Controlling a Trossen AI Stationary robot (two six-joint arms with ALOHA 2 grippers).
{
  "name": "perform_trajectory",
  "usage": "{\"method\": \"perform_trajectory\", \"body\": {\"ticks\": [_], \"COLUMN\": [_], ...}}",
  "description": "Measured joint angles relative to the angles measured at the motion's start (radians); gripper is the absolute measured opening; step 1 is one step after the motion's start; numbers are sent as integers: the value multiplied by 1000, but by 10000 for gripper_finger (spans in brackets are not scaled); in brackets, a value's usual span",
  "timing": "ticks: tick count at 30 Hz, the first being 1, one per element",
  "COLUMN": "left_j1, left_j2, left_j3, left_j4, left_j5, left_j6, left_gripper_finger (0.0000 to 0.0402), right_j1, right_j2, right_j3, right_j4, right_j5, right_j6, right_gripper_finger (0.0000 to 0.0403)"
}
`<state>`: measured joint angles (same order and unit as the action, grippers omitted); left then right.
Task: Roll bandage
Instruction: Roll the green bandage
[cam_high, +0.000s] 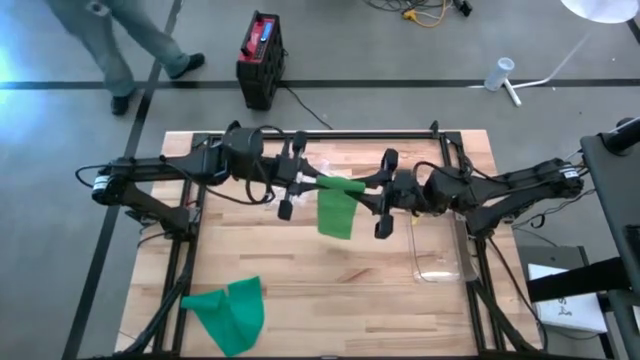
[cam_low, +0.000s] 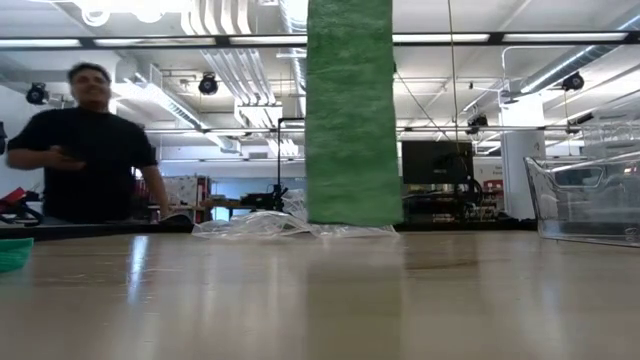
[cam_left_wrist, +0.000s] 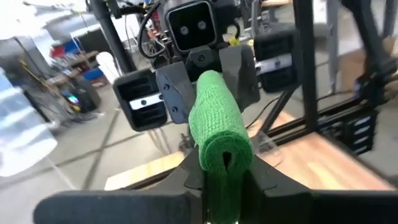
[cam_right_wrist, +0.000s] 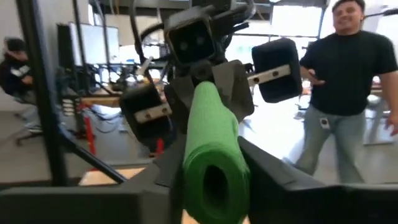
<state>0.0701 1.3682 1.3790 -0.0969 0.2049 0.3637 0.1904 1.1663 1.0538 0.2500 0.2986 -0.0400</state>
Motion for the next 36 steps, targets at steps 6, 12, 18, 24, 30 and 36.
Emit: {"method": "perform_trajectory", "body": {"ticks": [6,12,18,24,30,36], "left_j1": [-79,-163,-194,-195,-196,-199], "left_j2": [-3,-7,0,0,0,0], "left_j3": [-52,-186,-322,-364,-368,-366], "left_j4": [68,321,555,655,657,656], "left_j5": [-151,-337,-360,-354,-353,-347], "left_j6": [223,469,719,785,928,1070], "left_gripper_finger": [23,23,23,33,30,35], "right_j1": [26,48,47,47,45,45], "right_j2": [-41,-59,-25,24,28,28], "right_j3": [0,-1,-1,3,18,18], "right_j4": [-50,-59,-58,-60,-57,-83], "right_j5": [-17,-16,-11,-12,-11,-11], "right_j6": [30,63,101,117,94,93], "right_gripper_finger": [191,254,298,303,280,245]}}
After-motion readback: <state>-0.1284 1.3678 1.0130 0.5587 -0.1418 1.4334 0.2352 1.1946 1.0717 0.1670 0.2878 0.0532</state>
